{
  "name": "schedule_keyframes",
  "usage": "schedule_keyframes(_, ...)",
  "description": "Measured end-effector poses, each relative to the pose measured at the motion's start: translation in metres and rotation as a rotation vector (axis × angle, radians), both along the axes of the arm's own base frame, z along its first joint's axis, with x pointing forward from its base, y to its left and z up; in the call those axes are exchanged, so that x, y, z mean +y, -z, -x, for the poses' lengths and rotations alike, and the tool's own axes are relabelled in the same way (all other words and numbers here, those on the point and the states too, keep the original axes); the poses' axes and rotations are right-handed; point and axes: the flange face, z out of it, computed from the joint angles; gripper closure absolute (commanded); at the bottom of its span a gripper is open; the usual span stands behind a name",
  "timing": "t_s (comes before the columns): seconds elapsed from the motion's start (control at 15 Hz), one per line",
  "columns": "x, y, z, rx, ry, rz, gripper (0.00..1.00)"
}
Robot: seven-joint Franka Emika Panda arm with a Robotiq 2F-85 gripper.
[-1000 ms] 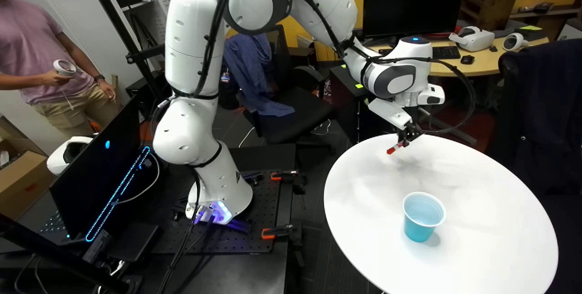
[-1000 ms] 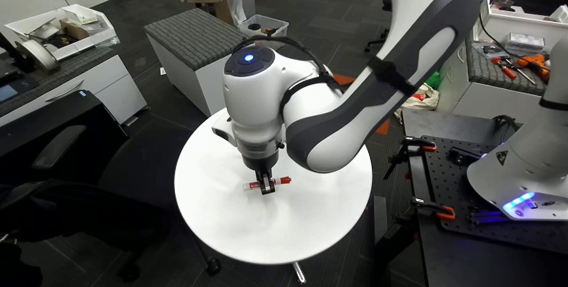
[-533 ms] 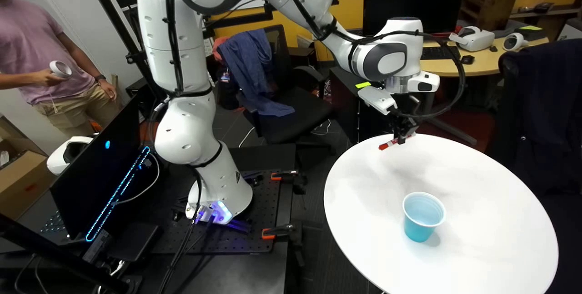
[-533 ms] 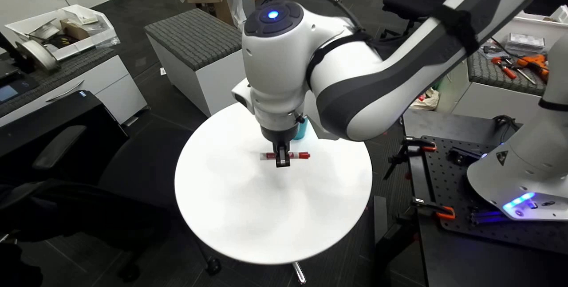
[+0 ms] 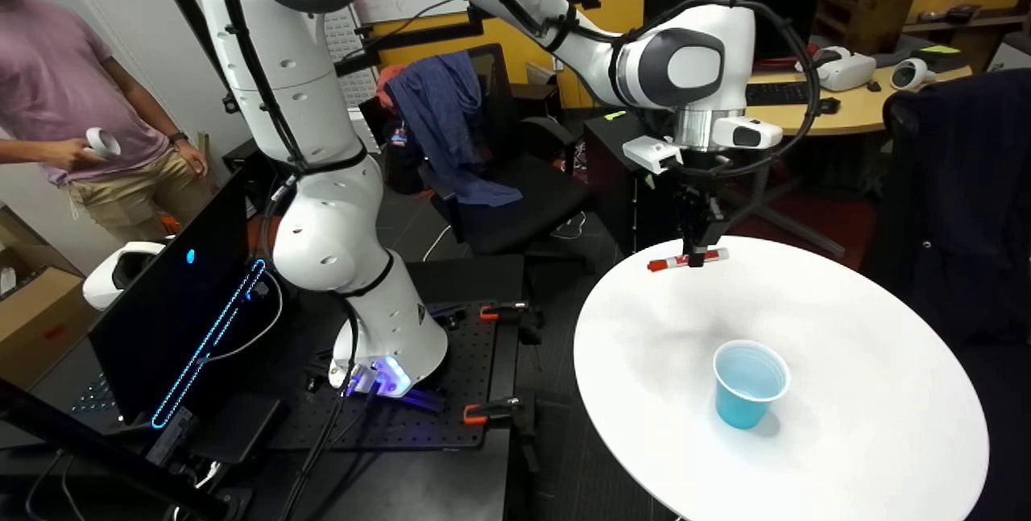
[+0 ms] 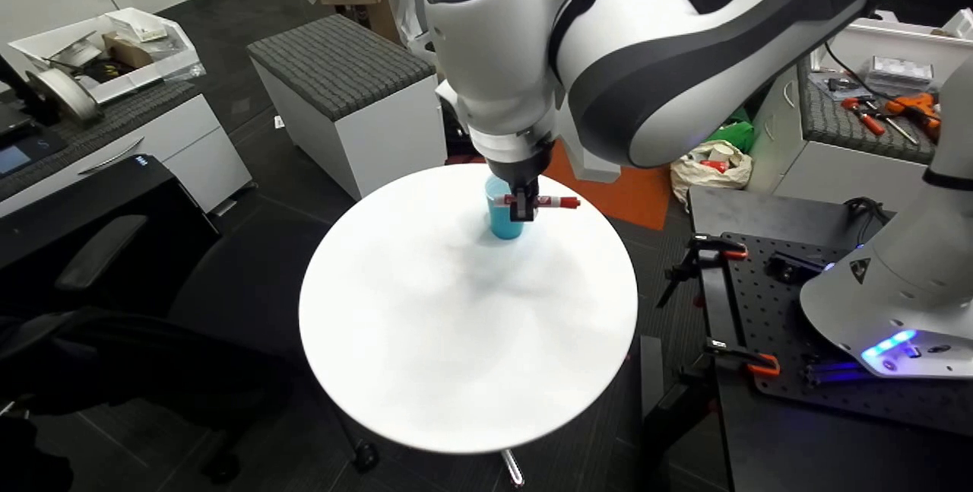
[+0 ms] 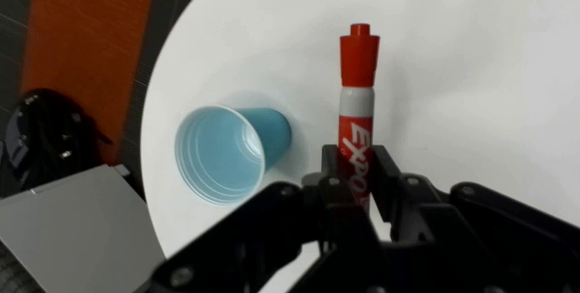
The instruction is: Put the marker in the cup
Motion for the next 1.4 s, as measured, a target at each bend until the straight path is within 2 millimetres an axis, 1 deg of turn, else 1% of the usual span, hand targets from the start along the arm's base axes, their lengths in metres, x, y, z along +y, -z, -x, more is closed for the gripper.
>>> schedule_keyframes(0.2,-0.022,-0.004,0.008,0.067,0.055,0.051,0.95)
schedule_keyframes(0.4,-0.039,-0.004,0.015,0.140,0.091,0.095,0.95)
schedule_keyframes(0.67,-0.060,-0.009,0.023,0.249,0.107,0.127,0.95)
schedule_keyframes(0.87,-0.075,-0.016,0.023,0.328,0.098,0.135,0.95)
schedule_keyframes(1.13,-0.086,-0.022,0.013,0.391,0.093,0.171,0.95)
schedule_keyframes(1.27,-0.091,-0.018,0.001,0.395,0.084,0.227,0.95)
schedule_keyframes(1.4,-0.094,-0.010,-0.013,0.383,0.084,0.289,0.95)
